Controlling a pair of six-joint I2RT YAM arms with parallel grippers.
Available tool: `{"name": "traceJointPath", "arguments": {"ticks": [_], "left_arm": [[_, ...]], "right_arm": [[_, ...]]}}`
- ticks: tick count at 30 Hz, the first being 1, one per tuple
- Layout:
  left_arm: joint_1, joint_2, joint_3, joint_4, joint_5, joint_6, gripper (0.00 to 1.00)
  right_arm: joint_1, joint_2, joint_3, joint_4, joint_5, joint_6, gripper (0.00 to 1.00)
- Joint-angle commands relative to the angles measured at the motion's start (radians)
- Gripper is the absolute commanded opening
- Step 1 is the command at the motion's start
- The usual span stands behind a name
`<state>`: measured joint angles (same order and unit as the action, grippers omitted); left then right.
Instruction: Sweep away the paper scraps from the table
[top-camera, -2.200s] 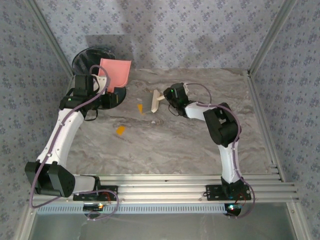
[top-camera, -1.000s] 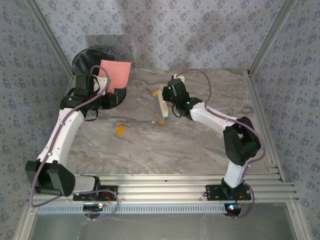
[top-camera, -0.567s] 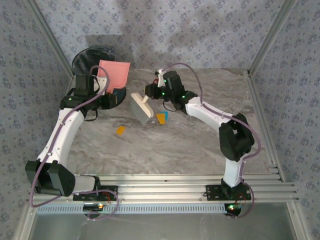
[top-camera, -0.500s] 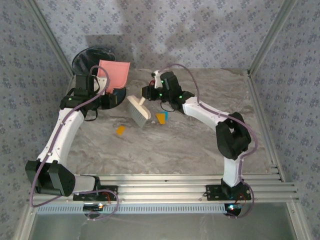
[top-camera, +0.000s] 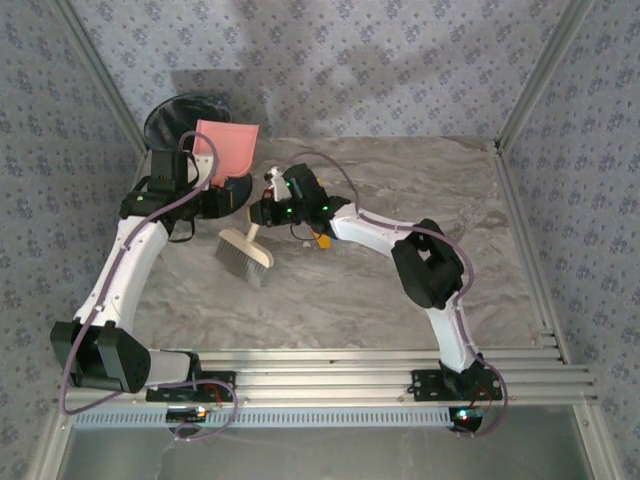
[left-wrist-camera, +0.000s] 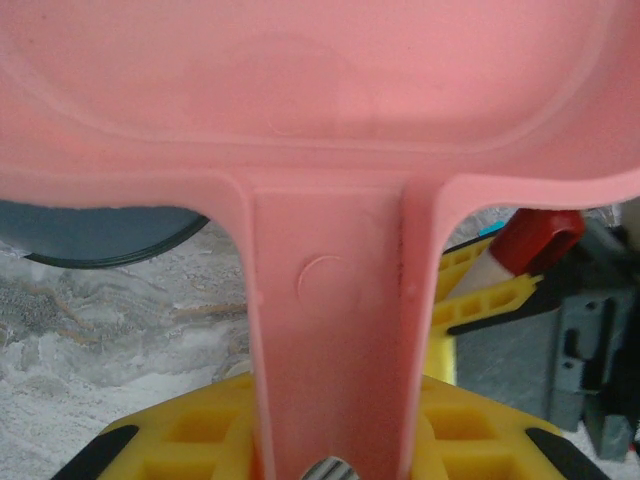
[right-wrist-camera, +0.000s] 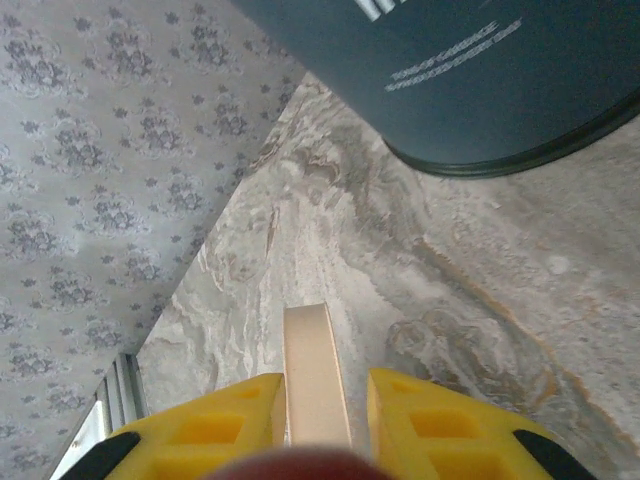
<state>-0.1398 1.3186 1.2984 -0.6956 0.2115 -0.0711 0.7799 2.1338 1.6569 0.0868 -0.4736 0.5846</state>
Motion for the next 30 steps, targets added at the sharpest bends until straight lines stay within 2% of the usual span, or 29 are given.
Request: {"name": "traceJointPath", "arguments": {"ticks": [1,13,22,30], "left_arm": [[-0.004,0.000,0.009,0.007,-0.010,0.017,0.00],[-0.004,0.008,0.013,-0.002,-0.006,0.020,0.00],[-0.004,0.013,0.014,-0.007,-0.003,0.025,0.00],[-0.005,0.022,0.020,-0.016,0.004,0.027,0.00]], "right_arm": [[0.021,0.044,0.062,0.038,-0.039,0.026,0.00],[-0.018,0.054,0.029,-0.015,0.022,-0.029,0.00],[-0.110,-0.038,-0.092,-0.029,0.111,-0.065,0.00],[-0.182,-0.148,-0.211,-0.045,0.245,-0.080,0.00]]}}
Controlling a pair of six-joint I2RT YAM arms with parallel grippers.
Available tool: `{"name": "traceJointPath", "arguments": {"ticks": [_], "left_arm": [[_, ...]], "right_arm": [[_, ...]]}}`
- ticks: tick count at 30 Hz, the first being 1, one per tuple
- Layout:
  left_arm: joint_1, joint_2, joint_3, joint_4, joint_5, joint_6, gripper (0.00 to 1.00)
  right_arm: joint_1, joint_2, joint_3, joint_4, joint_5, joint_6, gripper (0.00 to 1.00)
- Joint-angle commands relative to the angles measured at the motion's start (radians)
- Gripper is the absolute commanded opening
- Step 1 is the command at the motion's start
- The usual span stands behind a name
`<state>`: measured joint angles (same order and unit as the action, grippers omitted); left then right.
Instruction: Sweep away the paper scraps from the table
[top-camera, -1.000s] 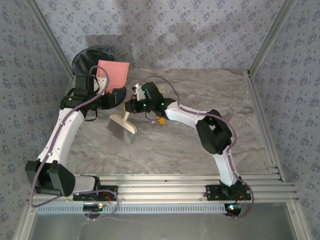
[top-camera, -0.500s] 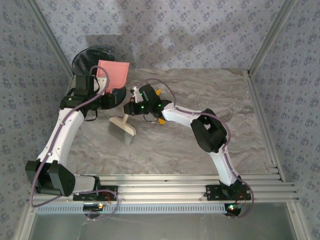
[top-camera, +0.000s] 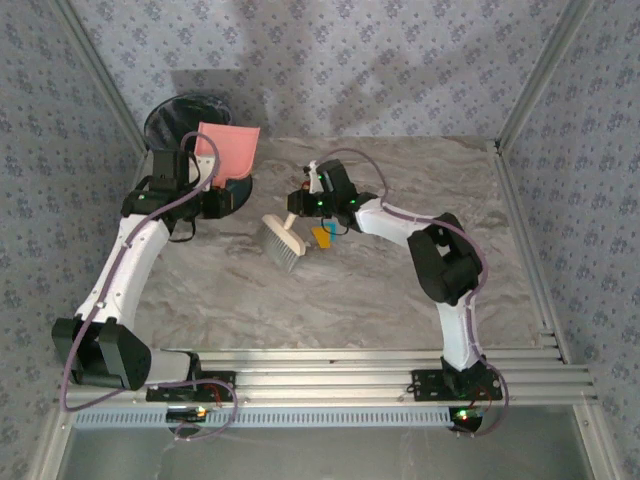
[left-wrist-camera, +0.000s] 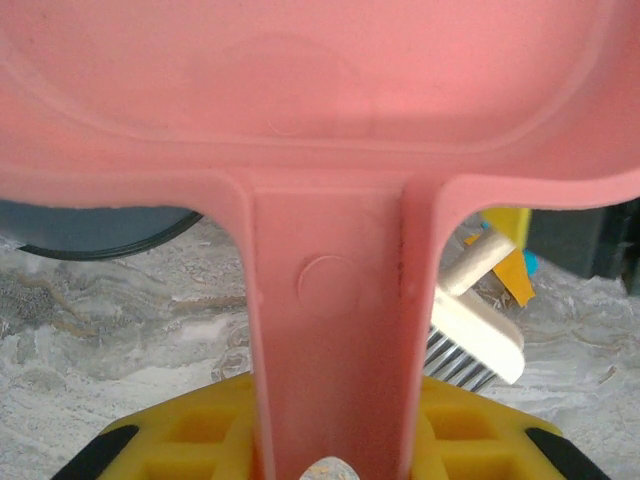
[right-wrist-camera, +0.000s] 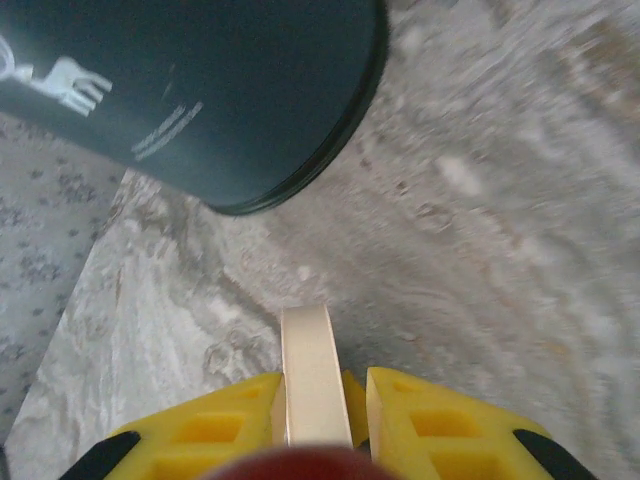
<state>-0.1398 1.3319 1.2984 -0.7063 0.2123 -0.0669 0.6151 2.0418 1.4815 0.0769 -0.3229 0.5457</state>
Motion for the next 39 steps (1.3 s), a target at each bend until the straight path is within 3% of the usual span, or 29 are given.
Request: {"name": "traceJointPath", "arguments": {"ticks": [1,8,15,20,28,39], "left_arm": [[-0.005,0.010,0.021,-0.005,0.005,0.023,0.00],[-0.005,0.021,0.025,-0.011,0.016,0.023,0.00],[-0.004,0.029,0.030,-0.017,0.022,0.025,0.00],[-0.005,0.034,0.033,-0.021,0.024,0.026,0.00],[-0.005,0.037,0.033,-0.024,0.023,0.029,0.00],[-0.004,0.039,0.033,-0.025,0.022,0.028,0.00]], "right_arm": [[-0.025,-0.069,-0.048,-0.039,0.116,-0.041,0.00],[-0.046,-0.172,-0.127,-0.095,0.328,-0.074,0.00],[-0.040,-0.217,-0.146,-0.124,0.423,-0.072,0.00],[-0.037,-0.257,-0.154,-0.113,0.400,-0.067,0.00],[-0.090,-0.284,-0.181,0.079,0.139,0.073,0.00],[-0.148,-0.069,-0.036,0.246,0.138,0.293,0.00]]}}
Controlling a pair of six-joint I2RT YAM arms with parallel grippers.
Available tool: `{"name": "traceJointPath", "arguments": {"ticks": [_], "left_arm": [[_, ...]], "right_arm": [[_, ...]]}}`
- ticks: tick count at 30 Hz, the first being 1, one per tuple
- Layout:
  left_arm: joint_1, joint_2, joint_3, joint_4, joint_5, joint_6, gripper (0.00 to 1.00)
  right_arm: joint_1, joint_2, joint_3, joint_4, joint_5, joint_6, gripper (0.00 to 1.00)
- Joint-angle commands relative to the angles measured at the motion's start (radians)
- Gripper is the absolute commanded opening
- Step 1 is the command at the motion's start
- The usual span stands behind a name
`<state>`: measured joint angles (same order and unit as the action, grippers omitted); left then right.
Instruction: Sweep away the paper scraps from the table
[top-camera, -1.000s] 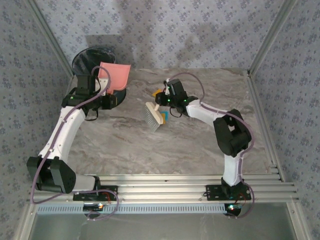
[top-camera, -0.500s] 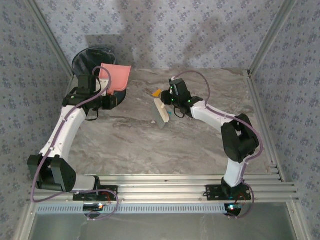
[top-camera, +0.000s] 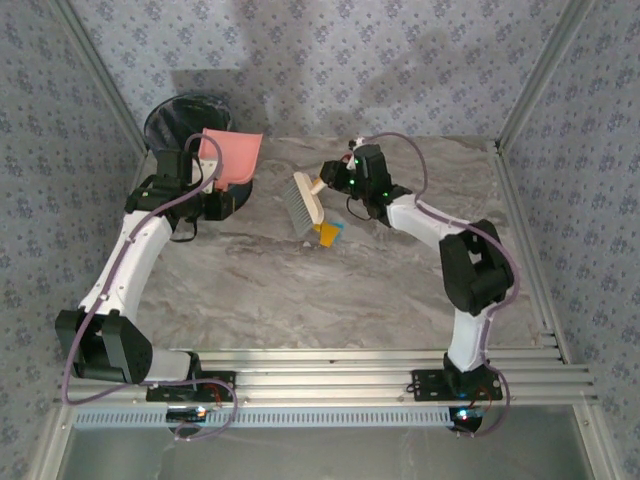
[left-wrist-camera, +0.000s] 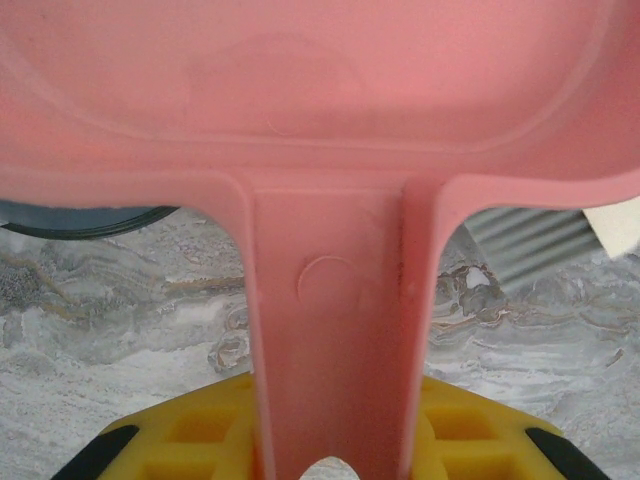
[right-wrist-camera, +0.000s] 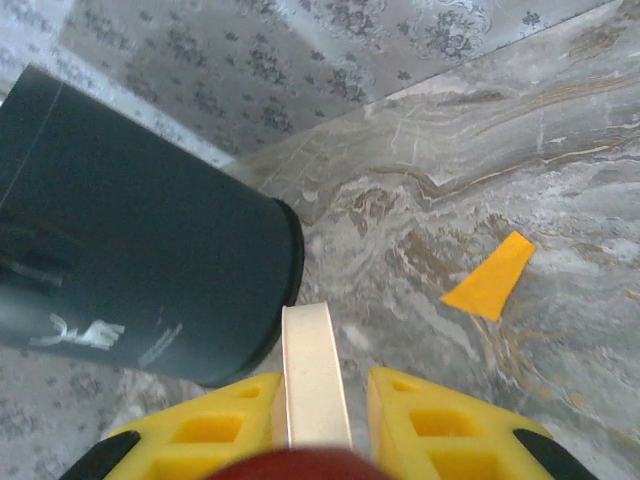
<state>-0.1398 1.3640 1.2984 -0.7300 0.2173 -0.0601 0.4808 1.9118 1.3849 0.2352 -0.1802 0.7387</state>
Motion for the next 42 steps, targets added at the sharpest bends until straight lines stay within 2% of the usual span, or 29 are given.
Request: {"name": "traceJointPath", "arguments": {"ticks": [1,12,19,25,42], "left_arm": [[-0.005,0.007,0.033,0.000,0.017,0.020,0.00],[-0.005,0.015,0.033,-0.003,0.024,0.022,0.00],[-0.004,0.019,0.036,-0.006,0.019,0.024,0.00],[-0.004,0.022,0.036,-0.008,0.020,0.024,0.00],[-0.014,0.041,0.049,-0.027,0.033,0.022,0.00]], "right_arm": [[-0.017,0.087,0.080,0.098,0.008,0.123,0.00],[-0.045,0.300,0.289,0.052,0.181,0.308,0.00],[-0.042,0.327,0.326,-0.072,0.358,0.391,0.00],[-0.047,0.310,0.321,-0.175,0.440,0.421,0.00],[-0.053,-0.018,-0.141,-0.109,0.534,0.440,0.00]]}}
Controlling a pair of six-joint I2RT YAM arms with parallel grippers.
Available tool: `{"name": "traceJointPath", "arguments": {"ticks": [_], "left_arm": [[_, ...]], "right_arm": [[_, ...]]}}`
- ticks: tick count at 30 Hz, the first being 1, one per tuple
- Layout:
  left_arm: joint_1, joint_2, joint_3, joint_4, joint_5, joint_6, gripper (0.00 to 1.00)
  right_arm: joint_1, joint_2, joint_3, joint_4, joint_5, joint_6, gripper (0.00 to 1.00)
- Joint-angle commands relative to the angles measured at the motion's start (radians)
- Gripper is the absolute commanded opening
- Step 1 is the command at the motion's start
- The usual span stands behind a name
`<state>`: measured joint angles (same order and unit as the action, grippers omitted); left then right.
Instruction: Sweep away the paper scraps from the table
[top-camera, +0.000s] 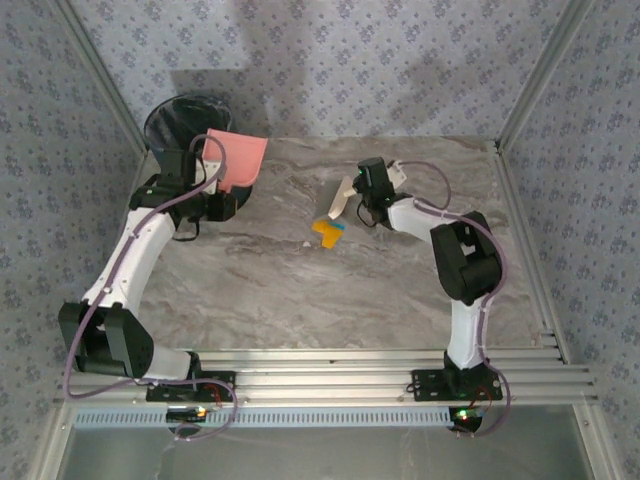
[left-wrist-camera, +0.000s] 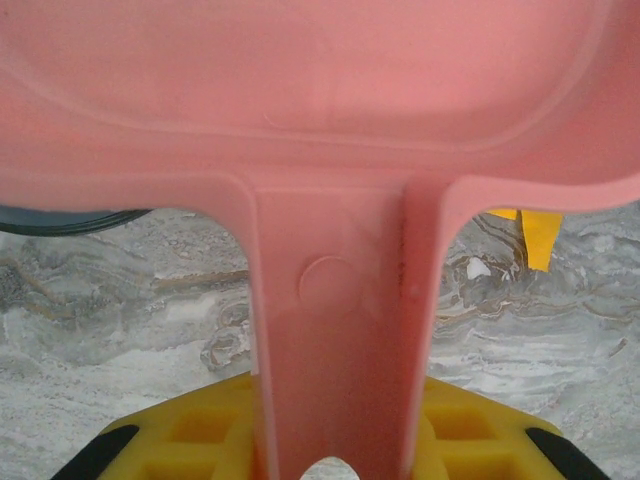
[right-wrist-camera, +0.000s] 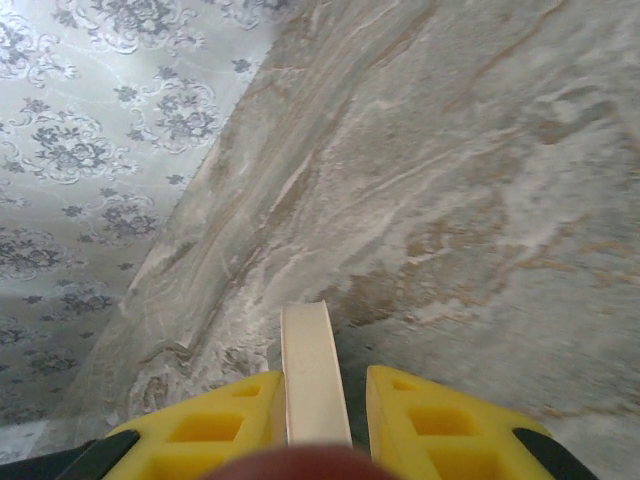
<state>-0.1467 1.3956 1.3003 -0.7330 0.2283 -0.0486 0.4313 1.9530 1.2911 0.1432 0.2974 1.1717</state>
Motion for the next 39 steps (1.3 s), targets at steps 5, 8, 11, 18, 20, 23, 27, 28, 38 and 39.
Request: {"name": "traceJointPath", "arguments": {"ticks": [5,8,11,18,20,23,27,28,38,39], "left_arm": [[-0.019,0.017,0.051,-0.033,0.022,0.013,0.00],[-0.032,0.021,0.053,-0.039,0.013,0.021,0.00],[-0.053,0.034,0.060,-0.058,-0.005,0.038,0.00],[-0.111,0.083,0.088,-0.118,-0.024,0.073,0.00],[-0.131,0.102,0.098,-0.144,-0.029,0.087,0.00],[-0.170,0.139,0.127,-0.206,-0.048,0.114,0.00],[-0.226,0.180,0.157,-0.286,-0.109,0.151,0.00],[-0.237,0.193,0.167,-0.313,-0.115,0.156,0.00],[-0.345,0.286,0.198,-0.518,-0.119,0.097,0.00],[-0.358,0.286,0.188,-0.524,-0.119,0.092,0.00]], "right_arm": [[-0.006,-0.137,-0.139,-0.013,0.046,0.012,0.00],[-0.010,-0.169,-0.170,0.022,0.020,0.007,0.00],[-0.014,-0.200,-0.166,0.045,-0.022,-0.047,0.00],[-0.036,-0.267,-0.151,0.109,-0.207,-0.216,0.00],[-0.046,-0.286,-0.143,0.109,-0.266,-0.268,0.00],[-0.055,-0.321,-0.108,0.004,-0.301,-0.386,0.00],[-0.056,-0.373,-0.050,-0.132,-0.254,-0.590,0.00],[-0.057,-0.384,-0.048,-0.146,-0.234,-0.641,0.00],[-0.046,-0.347,0.039,-0.207,-0.185,-1.146,0.00],[-0.044,-0.341,0.039,-0.194,-0.176,-1.185,0.00]]}}
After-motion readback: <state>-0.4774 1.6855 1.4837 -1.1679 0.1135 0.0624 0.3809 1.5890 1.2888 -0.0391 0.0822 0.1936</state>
